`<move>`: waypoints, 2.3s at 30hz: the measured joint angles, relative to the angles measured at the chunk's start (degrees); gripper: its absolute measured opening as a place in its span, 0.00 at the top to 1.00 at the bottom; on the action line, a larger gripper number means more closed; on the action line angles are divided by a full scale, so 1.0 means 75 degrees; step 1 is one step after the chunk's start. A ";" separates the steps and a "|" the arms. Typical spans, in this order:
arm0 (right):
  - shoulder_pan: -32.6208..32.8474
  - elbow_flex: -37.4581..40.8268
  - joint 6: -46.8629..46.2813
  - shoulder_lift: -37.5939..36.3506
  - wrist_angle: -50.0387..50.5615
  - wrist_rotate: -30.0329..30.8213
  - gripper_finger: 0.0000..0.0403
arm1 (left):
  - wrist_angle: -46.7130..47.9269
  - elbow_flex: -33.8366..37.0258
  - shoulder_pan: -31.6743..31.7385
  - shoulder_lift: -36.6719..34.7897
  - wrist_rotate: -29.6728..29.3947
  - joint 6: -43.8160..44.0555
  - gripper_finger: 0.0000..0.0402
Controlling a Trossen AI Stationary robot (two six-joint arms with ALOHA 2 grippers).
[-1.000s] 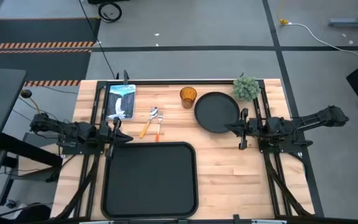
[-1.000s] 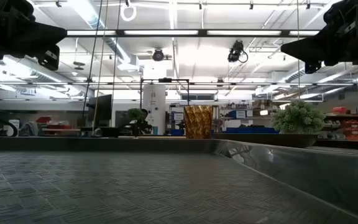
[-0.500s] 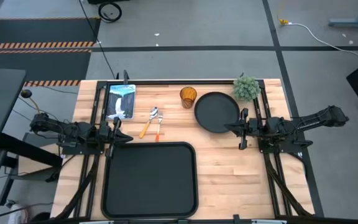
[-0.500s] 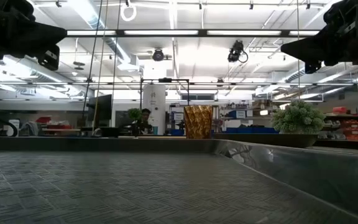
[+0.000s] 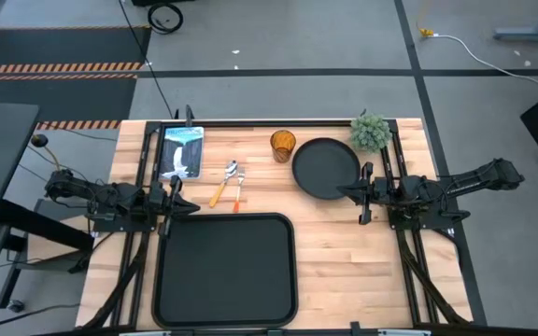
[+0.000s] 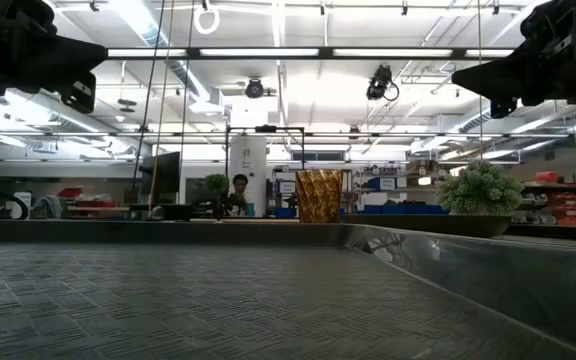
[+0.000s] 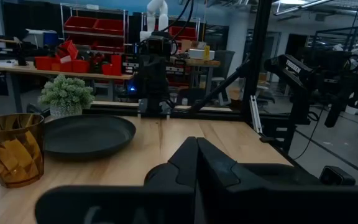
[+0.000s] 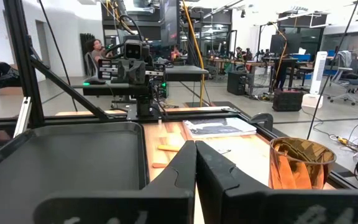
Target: Pick and place plate/cup/fork/spoon on tray
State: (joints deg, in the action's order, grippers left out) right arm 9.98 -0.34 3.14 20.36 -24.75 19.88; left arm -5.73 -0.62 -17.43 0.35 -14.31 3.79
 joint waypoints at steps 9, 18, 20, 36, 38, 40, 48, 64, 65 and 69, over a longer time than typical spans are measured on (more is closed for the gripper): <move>0.0000 -0.0003 0.0000 -0.0003 -0.0003 -0.0003 0.97 | 0.0002 0.0000 -0.0003 0.0001 0.0000 0.0003 0.98; -0.0003 -0.0003 -0.0003 0.0000 -0.0003 -0.0003 0.97 | 0.0001 0.0000 -0.0002 0.0002 0.0003 0.0002 0.98; -0.0003 -0.0003 0.0000 -0.0001 -0.0002 -0.0003 0.97 | 0.0000 0.0000 -0.0003 0.0002 0.0003 0.0001 0.98; -0.0006 0.0000 0.0615 0.0000 -0.0630 0.0357 0.97 | 0.0002 0.0000 -0.0003 -0.0001 0.0002 0.0002 0.98; -0.0009 -0.0003 0.0340 -0.0002 -0.1323 0.0491 0.97 | 0.0002 0.0000 -0.0003 0.0002 0.0002 0.0002 0.98; -0.0009 -0.0003 -0.0356 -0.0003 -0.2091 0.0483 0.97 | 0.0002 0.0000 0.0000 0.0002 0.0000 0.0003 0.98; -0.0312 -0.0001 -0.1284 -0.0001 -0.3727 0.1245 0.97 | 0.0000 0.0000 -0.0001 0.0000 0.0002 0.0003 0.98; -0.2316 -0.0001 -0.2224 0.1733 -0.4272 0.1330 0.97 | 0.0002 0.0000 -0.0001 0.0002 0.0003 0.0003 0.98; -0.2421 0.0000 -0.2219 0.1835 -0.4337 0.1226 0.97 | 0.0000 0.0000 -0.0002 0.0001 0.0002 0.0000 0.98; -0.2764 0.0000 -0.2133 0.2124 -0.4534 0.0852 0.97 | 0.0002 0.0000 0.0000 0.0002 0.0003 0.0000 0.98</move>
State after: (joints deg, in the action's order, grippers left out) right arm -10.75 -0.34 -12.86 36.29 -58.76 26.27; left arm -5.72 -0.62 -17.43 0.36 -14.28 3.79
